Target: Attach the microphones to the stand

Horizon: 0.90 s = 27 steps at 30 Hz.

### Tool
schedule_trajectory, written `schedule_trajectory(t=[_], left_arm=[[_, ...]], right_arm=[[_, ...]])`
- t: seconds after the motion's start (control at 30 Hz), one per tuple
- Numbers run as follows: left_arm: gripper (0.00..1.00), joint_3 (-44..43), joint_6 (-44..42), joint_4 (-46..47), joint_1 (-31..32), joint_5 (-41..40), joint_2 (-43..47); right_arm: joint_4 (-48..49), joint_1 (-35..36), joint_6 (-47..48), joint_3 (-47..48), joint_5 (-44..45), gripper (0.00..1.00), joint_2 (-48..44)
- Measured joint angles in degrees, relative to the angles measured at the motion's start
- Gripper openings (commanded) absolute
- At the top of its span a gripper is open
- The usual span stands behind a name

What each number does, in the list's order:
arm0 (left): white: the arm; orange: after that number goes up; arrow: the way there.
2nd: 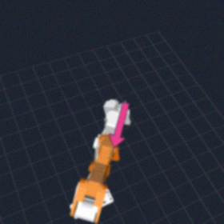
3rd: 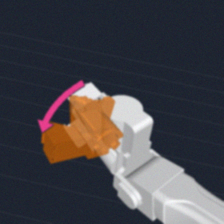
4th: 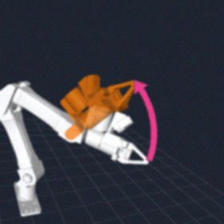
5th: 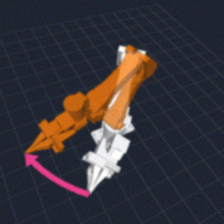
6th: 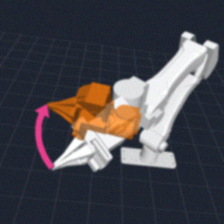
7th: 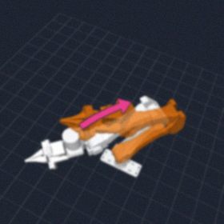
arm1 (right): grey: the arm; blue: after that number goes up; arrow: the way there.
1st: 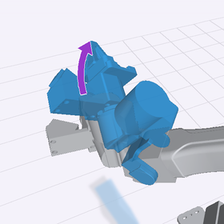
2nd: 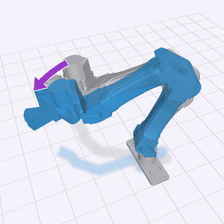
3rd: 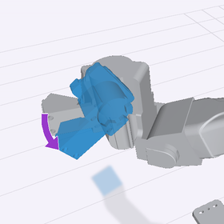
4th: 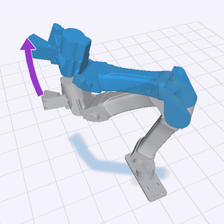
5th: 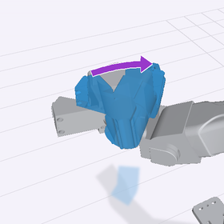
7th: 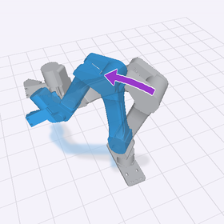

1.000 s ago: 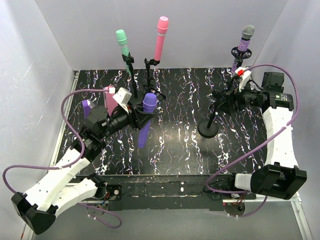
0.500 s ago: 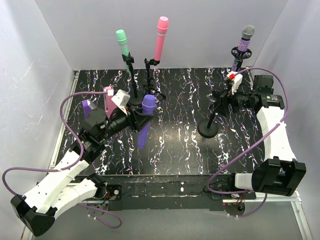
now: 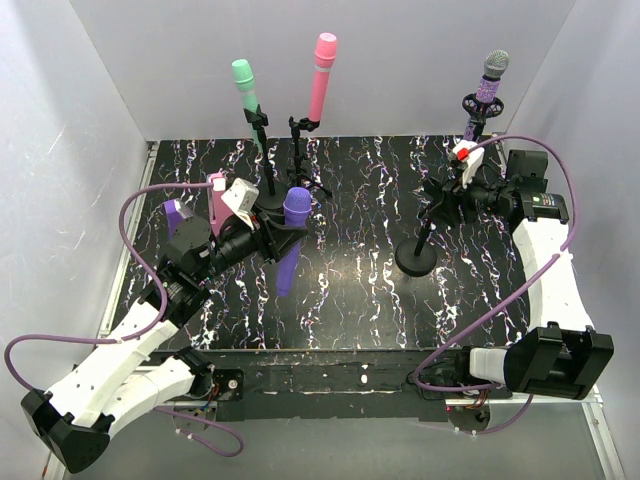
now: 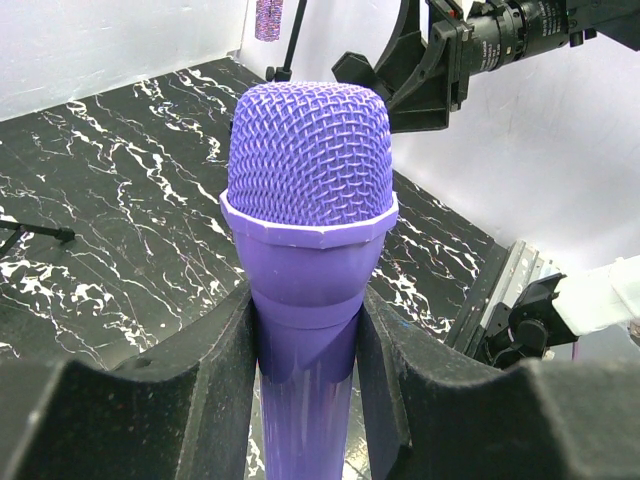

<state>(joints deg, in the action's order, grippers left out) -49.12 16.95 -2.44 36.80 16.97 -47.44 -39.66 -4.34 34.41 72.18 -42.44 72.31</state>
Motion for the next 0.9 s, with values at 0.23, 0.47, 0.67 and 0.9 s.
schedule_trajectory(t=[0.23,0.47,0.67,0.9], left_arm=[[0.0,0.02,-0.46,0.52,0.0,0.13,-0.02],[0.0,0.02,-2.19,5.25,0.0,2.43,-2.78],[0.0,-0.42,-2.29,16.55,0.02,6.69,-13.38],[0.0,-5.14,0.09,29.53,0.17,10.97,-29.44]], right_arm=[[-1.51,0.39,3.69,0.0,-1.14,0.09,0.0],[-4.44,2.01,7.93,-1.01,-4.94,0.06,-1.79],[-8.07,7.17,10.38,-1.11,-8.15,0.04,-2.43],[-9.64,15.04,12.46,-1.53,-8.96,0.06,-2.62]])
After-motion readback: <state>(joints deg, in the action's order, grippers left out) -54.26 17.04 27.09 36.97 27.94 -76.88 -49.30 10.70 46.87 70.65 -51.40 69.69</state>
